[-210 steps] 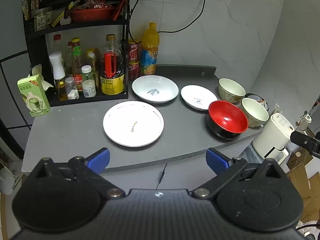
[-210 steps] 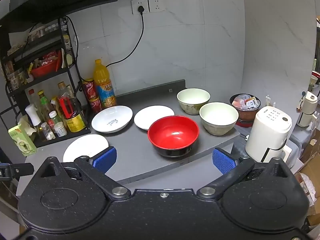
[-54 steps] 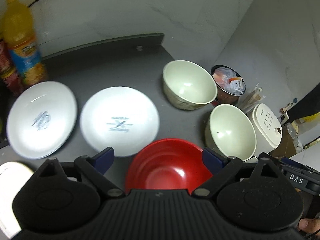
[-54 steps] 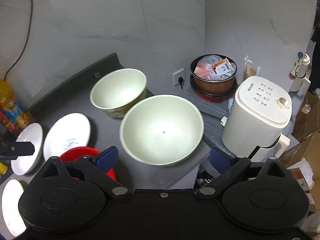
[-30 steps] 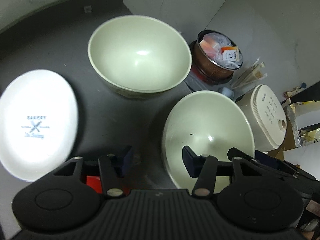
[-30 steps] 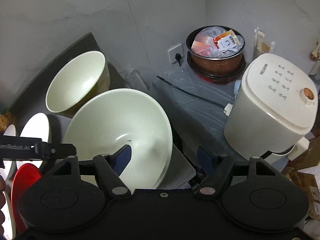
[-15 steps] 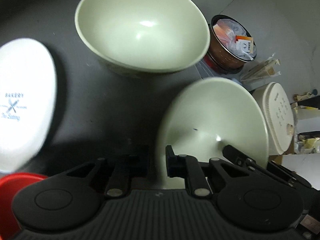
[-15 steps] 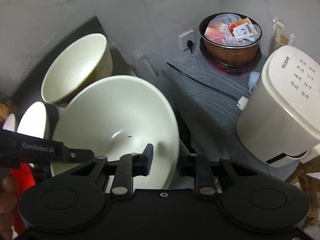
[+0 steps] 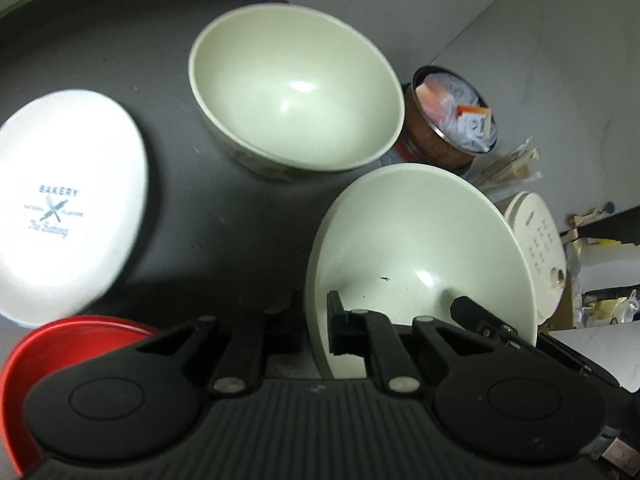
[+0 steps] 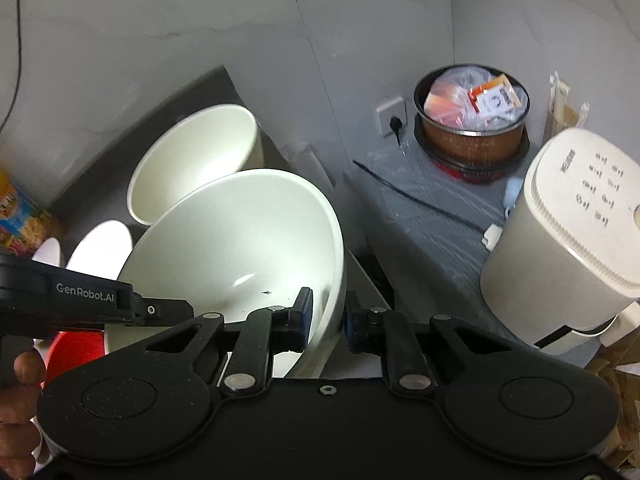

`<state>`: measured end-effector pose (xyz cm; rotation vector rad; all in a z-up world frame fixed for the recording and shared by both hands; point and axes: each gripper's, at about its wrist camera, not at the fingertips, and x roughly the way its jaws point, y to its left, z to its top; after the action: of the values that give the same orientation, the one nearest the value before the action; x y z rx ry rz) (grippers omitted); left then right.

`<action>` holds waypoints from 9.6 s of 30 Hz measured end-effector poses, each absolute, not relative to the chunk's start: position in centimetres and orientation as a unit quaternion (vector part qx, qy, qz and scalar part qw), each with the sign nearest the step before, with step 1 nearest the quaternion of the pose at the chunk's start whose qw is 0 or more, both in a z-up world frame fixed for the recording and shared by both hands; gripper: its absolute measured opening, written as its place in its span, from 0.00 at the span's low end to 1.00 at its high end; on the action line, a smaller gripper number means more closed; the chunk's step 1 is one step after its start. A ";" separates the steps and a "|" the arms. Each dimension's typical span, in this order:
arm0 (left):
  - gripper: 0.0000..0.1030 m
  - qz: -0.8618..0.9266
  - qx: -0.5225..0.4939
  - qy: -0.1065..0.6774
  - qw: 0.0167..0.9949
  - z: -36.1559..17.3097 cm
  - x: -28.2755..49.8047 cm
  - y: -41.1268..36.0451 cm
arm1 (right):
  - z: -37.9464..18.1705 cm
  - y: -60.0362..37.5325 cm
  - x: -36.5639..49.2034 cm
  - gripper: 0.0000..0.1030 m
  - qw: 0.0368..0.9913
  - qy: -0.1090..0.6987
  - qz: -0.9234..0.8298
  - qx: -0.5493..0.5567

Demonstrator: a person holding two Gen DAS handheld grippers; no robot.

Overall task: Organize plates and bowls
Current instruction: 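Close the right tool on the rim of the large cream bowl, then lift the large cream bowl with the right tool over the red bowl, then lower the cream bowl into the red bowl and open the right tool, then move the right tool to the smaller cream bowl, then close the right tool on the rim of the smaller cream bowl, then lift the smaller cream bowl with the right tool over the bowl stack, then lower the cream bowl onto the stack and open the right tool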

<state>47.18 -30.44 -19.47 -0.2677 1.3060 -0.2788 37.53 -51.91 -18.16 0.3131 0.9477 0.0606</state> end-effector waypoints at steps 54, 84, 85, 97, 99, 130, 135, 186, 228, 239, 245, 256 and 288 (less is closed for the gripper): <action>0.12 -0.047 -0.218 0.567 0.793 -16.3 36.2 -14.8 | -14.0 -38.5 32.2 0.16 0.881 0.446 0.137 0.071; 0.25 -0.037 -0.234 0.606 0.760 -17.0 36.5 -13.3 | -17.1 -37.3 33.1 0.09 0.872 0.473 0.105 0.073; 0.25 -0.037 -0.234 0.607 0.759 -16.8 36.5 -13.3 | -17.1 -37.3 33.1 0.09 0.872 0.474 0.099 0.075; 0.45 -0.034 -0.216 0.579 0.785 -14.0 35.4 -11.7 | -17.2 -37.1 32.8 0.21 0.865 0.485 0.085 0.098; 0.46 -0.032 -0.214 0.576 0.788 -13.8 35.1 -11.5 | -17.0 -37.0 32.4 0.23 0.865 0.485 0.080 0.103; 0.74 -0.048 -0.192 0.513 0.835 -11.9 35.9 -13.9 | -11.8 -40.9 28.4 0.98 0.928 0.357 0.019 0.105; 0.82 -0.044 -0.181 0.512 0.838 -11.8 38.0 -15.6 | -11.9 -42.4 30.6 1.00 0.929 0.351 0.033 0.112; 0.14 0.002 -0.226 0.577 0.785 -20.5 54.9 -24.6 | -21.2 -47.0 50.0 0.26 0.845 0.495 0.119 0.166; 0.14 -0.068 -0.223 0.503 0.832 -9.7 37.5 -17.8 | -9.5 -42.1 33.6 0.26 0.907 0.378 0.120 0.144; 0.14 -0.067 -0.227 0.498 0.834 -10.2 32.6 -15.5 | -10.5 -40.1 28.8 0.26 0.903 0.392 0.120 0.129; 0.14 -0.065 -0.243 0.500 0.829 -11.4 30.7 -14.3 | -11.7 -39.1 27.6 0.27 0.896 0.411 0.123 0.116; 0.14 -0.048 -0.250 0.518 0.817 -13.8 29.4 -13.4 | -13.6 -37.9 26.6 0.27 0.877 0.453 0.128 0.101; 0.36 -0.035 -0.239 0.515 0.823 -12.4 29.1 -11.2 | -11.7 -38.2 27.3 0.27 0.885 0.442 0.115 0.091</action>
<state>29.13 -11.24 -12.35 -0.5091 1.0947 -0.0738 27.29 -38.16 -11.73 0.1900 0.9194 0.2384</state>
